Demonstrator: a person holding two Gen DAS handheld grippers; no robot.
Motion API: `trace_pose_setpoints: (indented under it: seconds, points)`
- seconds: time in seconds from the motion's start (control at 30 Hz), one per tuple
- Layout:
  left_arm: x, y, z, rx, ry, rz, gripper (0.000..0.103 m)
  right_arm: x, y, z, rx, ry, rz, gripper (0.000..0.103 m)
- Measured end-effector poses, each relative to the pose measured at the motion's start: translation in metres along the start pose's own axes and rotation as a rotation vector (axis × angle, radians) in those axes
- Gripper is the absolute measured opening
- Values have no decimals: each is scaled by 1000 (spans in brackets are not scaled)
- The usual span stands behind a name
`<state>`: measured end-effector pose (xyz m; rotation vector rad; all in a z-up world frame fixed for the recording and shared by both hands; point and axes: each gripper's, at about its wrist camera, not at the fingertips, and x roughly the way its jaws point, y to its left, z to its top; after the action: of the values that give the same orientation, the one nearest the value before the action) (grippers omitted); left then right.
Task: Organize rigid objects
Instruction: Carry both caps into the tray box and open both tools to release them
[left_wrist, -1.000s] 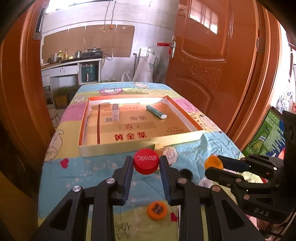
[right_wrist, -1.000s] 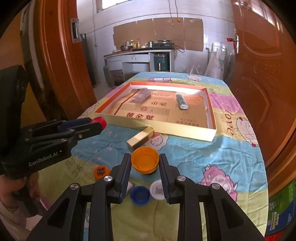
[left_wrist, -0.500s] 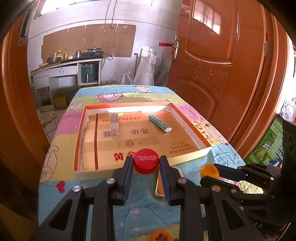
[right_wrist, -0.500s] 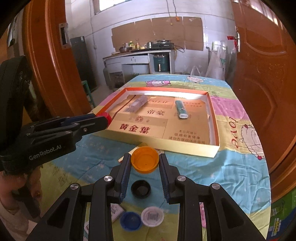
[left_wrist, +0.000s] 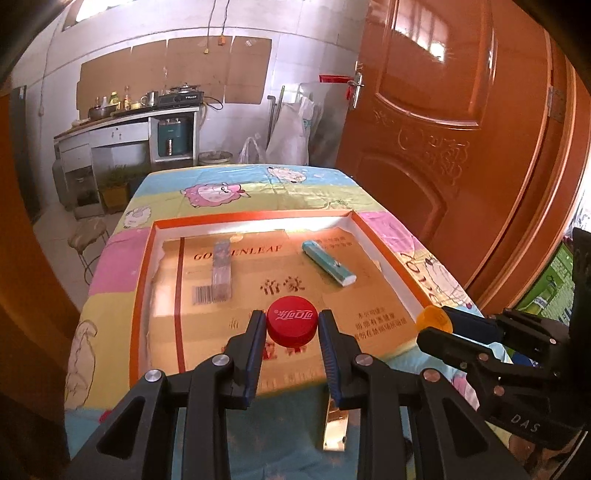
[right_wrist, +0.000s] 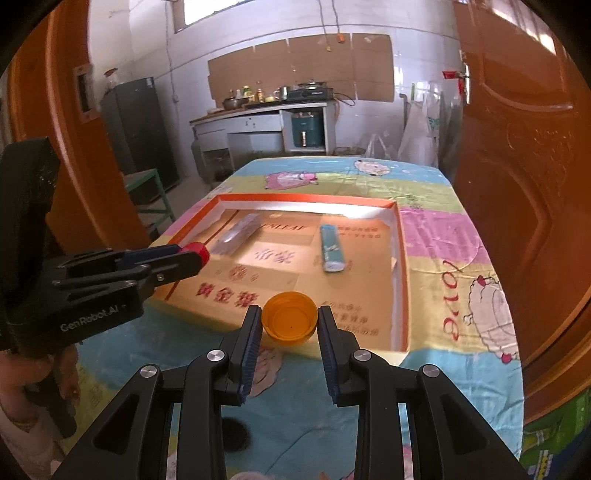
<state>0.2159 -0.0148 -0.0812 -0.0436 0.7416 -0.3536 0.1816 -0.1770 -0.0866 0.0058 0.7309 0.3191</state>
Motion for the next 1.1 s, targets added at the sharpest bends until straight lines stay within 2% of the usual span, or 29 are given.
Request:
trace_pose_setpoints:
  seconds: [0.37,0.67,1.1]
  points:
    - [37,1,31,-3,24,-21,30,29,-30,31,-33,7,-38,31]
    - [60,3,55,15,41,-6,30,53,-53,56,-33,20,-28,31]
    - [95,10,63,13,109,9,30,112,-74,85,-24,92,-9,31]
